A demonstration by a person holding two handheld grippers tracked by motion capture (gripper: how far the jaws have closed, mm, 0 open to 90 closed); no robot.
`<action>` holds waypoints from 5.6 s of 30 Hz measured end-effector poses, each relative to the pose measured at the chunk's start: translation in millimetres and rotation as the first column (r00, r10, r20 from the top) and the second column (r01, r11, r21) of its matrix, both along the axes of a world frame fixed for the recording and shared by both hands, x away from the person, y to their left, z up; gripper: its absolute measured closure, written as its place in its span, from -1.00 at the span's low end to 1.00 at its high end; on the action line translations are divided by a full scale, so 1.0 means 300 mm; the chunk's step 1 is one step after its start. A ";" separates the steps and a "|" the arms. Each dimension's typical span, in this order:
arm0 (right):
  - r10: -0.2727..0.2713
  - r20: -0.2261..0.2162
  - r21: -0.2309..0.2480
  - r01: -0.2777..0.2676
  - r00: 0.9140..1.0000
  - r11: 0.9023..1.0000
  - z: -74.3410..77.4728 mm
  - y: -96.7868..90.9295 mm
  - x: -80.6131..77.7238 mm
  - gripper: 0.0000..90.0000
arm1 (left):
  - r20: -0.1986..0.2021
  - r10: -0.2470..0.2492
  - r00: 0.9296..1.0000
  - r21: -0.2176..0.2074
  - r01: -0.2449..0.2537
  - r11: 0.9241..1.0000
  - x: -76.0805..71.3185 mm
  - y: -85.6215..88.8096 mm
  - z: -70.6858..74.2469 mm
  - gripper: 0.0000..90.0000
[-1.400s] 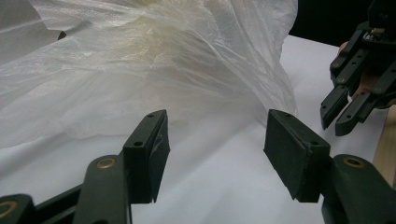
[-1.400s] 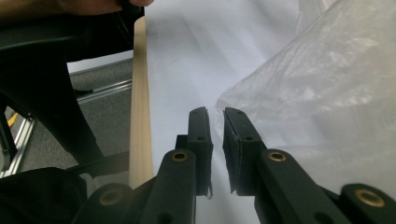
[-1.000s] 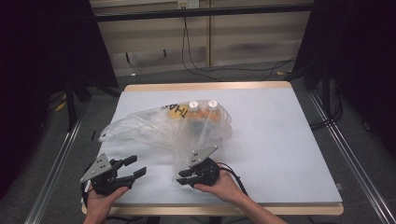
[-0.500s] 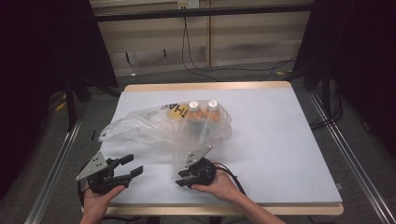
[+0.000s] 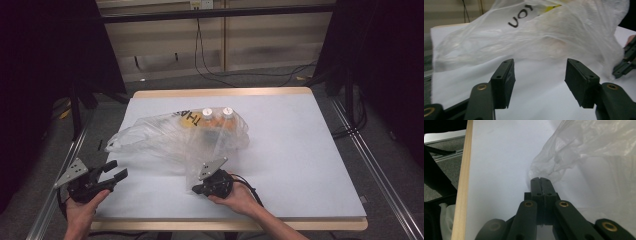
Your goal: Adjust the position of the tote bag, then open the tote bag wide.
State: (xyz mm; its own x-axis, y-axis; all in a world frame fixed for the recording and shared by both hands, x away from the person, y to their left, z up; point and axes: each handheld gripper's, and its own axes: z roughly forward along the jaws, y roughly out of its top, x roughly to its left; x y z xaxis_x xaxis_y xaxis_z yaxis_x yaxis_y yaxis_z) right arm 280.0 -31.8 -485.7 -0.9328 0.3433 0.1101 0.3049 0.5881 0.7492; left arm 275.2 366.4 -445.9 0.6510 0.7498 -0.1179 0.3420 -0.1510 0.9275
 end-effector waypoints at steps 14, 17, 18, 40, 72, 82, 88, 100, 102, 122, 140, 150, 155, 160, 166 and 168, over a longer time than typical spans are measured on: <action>-0.025 0.002 0.022 0.025 1.000 0.999 0.017 -0.062 0.000 1.00 | 0.004 0.067 0.998 -0.029 -0.067 0.997 0.118 0.104 0.025 0.08; -0.020 0.000 0.018 0.020 1.000 1.000 0.018 -0.064 0.000 1.00 | -0.005 0.087 0.996 -0.042 -0.088 0.995 0.155 0.123 0.022 0.10; -0.016 0.000 0.020 0.016 1.000 1.000 0.019 -0.064 0.002 1.00 | -0.019 0.099 0.995 -0.037 -0.099 0.994 0.173 0.132 0.019 0.07; -0.040 0.015 0.062 0.040 0.999 0.997 0.041 -0.098 0.008 1.00 | -0.154 0.009 0.988 -0.070 -0.020 0.997 0.300 0.076 -0.061 0.74; -0.112 0.156 0.286 0.063 0.981 0.956 0.309 -0.227 0.003 1.00 | 0.005 -0.075 0.997 -0.097 0.075 0.992 0.205 -0.026 0.141 0.97; -0.156 0.231 0.341 0.070 0.961 0.938 0.446 -0.268 0.028 1.00 | 0.063 -0.096 0.993 -0.069 0.101 0.993 0.210 -0.061 0.266 0.97; -0.190 0.259 0.383 0.080 0.947 0.920 0.517 -0.296 0.046 1.00 | 0.108 -0.087 0.990 -0.052 0.093 0.994 0.221 -0.063 0.358 0.97; -0.262 0.301 0.450 0.106 0.917 0.887 0.646 -0.361 0.079 1.00 | 0.133 -0.106 0.985 -0.029 0.111 0.993 0.252 -0.098 0.480 0.97; -0.273 0.308 0.460 0.109 0.911 0.881 0.667 -0.368 0.088 1.00 | 0.129 -0.102 0.986 -0.038 0.108 0.993 0.267 -0.105 0.496 0.97; -0.440 0.296 0.532 0.237 0.847 0.813 0.829 -0.548 0.186 1.00 | 0.094 -0.096 0.991 -0.034 0.100 0.994 0.392 -0.175 0.611 0.97; -0.572 0.298 0.603 0.314 0.764 0.733 0.935 -0.741 0.201 1.00 | 0.082 -0.087 0.993 -0.040 0.091 0.995 0.404 -0.236 0.661 0.97; -0.678 0.261 0.601 0.434 0.687 0.671 0.884 -0.820 0.238 1.00 | 0.063 -0.060 0.996 -0.018 0.062 0.998 0.450 -0.249 0.643 0.97; -0.713 0.258 0.595 0.474 0.652 0.649 0.876 -0.851 0.230 1.00 | 0.064 -0.057 0.996 -0.046 0.060 0.997 0.453 -0.251 0.625 0.98; -0.725 0.270 0.591 0.485 0.634 0.644 0.877 -0.862 0.197 1.00 | 0.054 -0.065 0.996 -0.021 0.067 0.998 0.442 -0.264 0.614 0.98; -0.699 0.266 0.554 0.488 0.664 0.674 0.824 -0.879 0.184 1.00 | 0.049 -0.098 0.994 -0.009 0.098 0.995 0.439 -0.279 0.603 0.98; -0.693 0.261 0.548 0.488 0.672 0.679 0.804 -0.882 0.187 1.00 | 0.042 -0.104 0.994 -0.001 0.104 0.995 0.440 -0.285 0.591 0.98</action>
State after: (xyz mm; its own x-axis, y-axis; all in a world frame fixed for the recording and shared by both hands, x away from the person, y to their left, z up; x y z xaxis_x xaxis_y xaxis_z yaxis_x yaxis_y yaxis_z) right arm 336.1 -296.4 -244.3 -0.5202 0.8534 0.0318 0.0745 0.0083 0.9972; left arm 407.1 281.0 -268.6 0.7296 0.6776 -0.0918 0.2858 -0.1803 0.9412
